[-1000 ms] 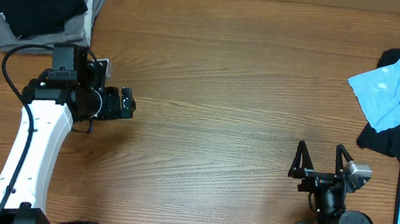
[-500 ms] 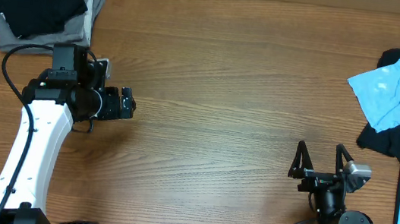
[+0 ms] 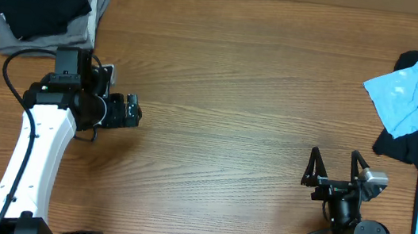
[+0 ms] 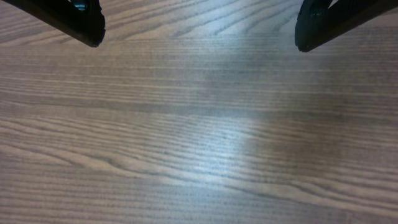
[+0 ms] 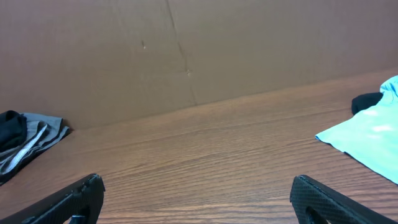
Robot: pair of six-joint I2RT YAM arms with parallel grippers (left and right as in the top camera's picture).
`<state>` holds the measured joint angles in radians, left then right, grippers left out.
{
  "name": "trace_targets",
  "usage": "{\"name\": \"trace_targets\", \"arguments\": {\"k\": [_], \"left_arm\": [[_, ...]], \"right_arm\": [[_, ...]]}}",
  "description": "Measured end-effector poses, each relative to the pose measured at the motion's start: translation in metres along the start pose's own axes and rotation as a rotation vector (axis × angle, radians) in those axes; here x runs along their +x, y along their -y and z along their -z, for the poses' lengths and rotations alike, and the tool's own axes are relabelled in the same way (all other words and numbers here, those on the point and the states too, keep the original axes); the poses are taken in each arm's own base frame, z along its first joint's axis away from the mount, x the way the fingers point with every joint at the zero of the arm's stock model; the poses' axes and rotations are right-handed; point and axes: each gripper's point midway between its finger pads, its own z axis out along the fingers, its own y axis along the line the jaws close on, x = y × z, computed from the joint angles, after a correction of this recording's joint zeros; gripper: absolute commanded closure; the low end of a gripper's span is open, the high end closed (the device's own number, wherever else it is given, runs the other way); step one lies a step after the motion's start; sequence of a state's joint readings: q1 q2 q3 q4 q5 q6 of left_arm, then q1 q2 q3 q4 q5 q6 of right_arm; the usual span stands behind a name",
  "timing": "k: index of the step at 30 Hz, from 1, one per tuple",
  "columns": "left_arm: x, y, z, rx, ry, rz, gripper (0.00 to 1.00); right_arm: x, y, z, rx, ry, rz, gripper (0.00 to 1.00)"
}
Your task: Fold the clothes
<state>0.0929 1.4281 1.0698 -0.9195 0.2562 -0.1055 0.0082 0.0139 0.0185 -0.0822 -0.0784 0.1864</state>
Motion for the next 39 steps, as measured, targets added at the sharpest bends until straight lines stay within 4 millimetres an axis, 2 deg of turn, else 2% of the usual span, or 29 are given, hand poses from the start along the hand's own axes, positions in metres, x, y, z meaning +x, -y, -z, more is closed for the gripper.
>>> {"name": "trace_targets", "arguments": {"k": [3,6,9,11,13,16,21,24,27,32,35,39], "left_arm": [[-0.001,0.0,0.0,0.001,0.005,-0.001,0.01],[-0.012,0.002,0.0,0.006,0.049,-0.013,0.0],[-0.026,0.006,0.004,0.018,0.143,-0.045,0.0],[-0.029,0.013,0.01,0.033,0.219,-0.078,0.0],[-0.026,0.021,0.018,0.048,0.294,-0.115,0.0],[-0.009,0.028,0.028,0.067,0.405,-0.164,0.0],[0.031,0.013,0.028,0.042,0.543,-0.185,0.0],[0.046,0.004,0.027,0.021,0.631,-0.192,0.0],[0.049,0.001,0.029,0.013,0.707,-0.199,0.0],[0.043,0.001,0.035,0.016,0.808,-0.212,0.0],[0.035,0.005,0.047,0.031,0.921,-0.231,0.0],[0.035,0.006,0.053,0.045,1.032,-0.248,0.0]], "right_arm": [[0.0,0.0,0.0,0.0,0.0,0.0,0.0],[0.0,0.0,0.0,0.0,0.0,0.0,0.0],[0.0,0.0,0.0,0.0,0.0,0.0,0.0],[0.0,0.0,0.0,0.0,0.0,0.0,0.0],[0.0,0.0,0.0,0.0,0.0,0.0,0.0],[0.0,0.0,0.0,0.0,0.001,0.0,0.0],[0.0,0.0,0.0,0.0,0.0,0.0,0.0],[0.0,0.0,0.0,0.0,0.0,0.0,0.0],[0.0,0.0,0.0,0.0,0.0,0.0,0.0],[0.0,0.0,0.0,0.0,0.0,0.0,0.0],[0.0,0.0,0.0,0.0,0.0,0.0,0.0],[0.0,0.0,0.0,0.0,0.0,0.0,0.0]]}}
